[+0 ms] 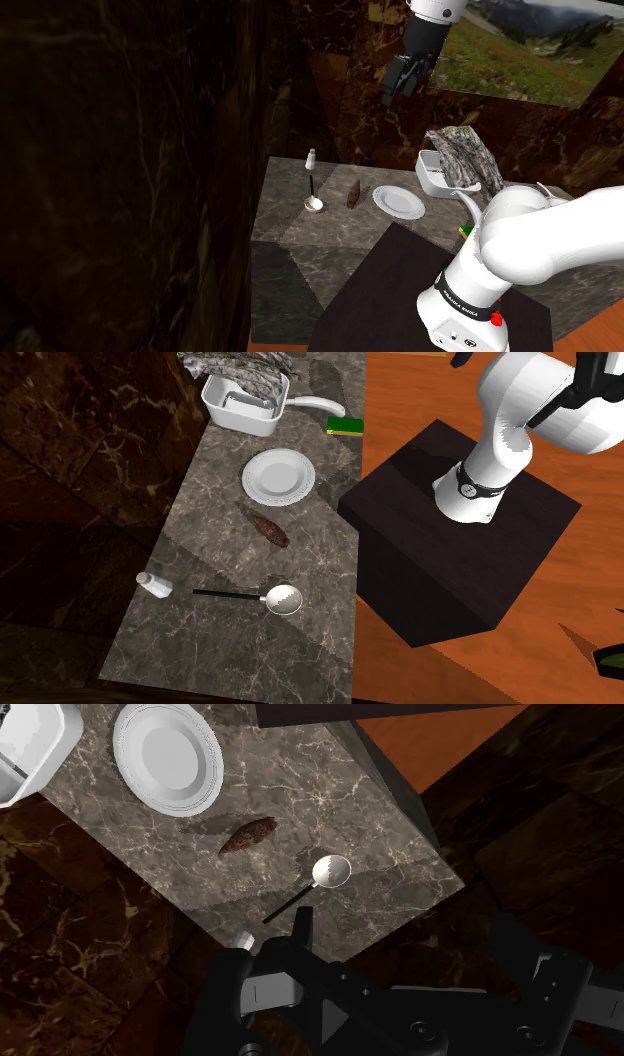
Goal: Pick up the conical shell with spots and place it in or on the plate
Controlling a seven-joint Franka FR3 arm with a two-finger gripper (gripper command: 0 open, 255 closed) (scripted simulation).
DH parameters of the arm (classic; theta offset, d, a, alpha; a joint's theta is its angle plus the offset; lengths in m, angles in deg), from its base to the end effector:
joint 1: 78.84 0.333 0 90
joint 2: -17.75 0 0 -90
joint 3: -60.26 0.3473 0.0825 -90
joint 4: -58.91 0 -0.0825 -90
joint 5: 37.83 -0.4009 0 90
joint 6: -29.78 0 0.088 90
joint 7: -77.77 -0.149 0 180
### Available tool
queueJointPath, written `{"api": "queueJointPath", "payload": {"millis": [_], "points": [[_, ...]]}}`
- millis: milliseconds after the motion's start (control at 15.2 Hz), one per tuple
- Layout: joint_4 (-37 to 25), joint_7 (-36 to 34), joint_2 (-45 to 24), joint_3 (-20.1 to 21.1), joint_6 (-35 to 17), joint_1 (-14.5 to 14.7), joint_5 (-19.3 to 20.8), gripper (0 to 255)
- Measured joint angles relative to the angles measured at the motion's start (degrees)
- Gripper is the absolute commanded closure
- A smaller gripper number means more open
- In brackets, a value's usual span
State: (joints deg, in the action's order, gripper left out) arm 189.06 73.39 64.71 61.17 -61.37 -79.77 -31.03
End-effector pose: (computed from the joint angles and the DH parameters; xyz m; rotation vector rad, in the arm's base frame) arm 0.2984 -0.0156 0.6256 3.0059 -0.1307 0.2162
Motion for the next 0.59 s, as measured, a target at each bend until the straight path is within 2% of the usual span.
{"api": "queueJointPath", "payload": {"millis": [264, 594], "points": [[3.9, 0.2, 0.9, -1.8, -3.7, -0.7, 0.4, 0], [11.7, 0.8, 0.7, -6.1, -13.4, -2.7, 1.6, 0]]}}
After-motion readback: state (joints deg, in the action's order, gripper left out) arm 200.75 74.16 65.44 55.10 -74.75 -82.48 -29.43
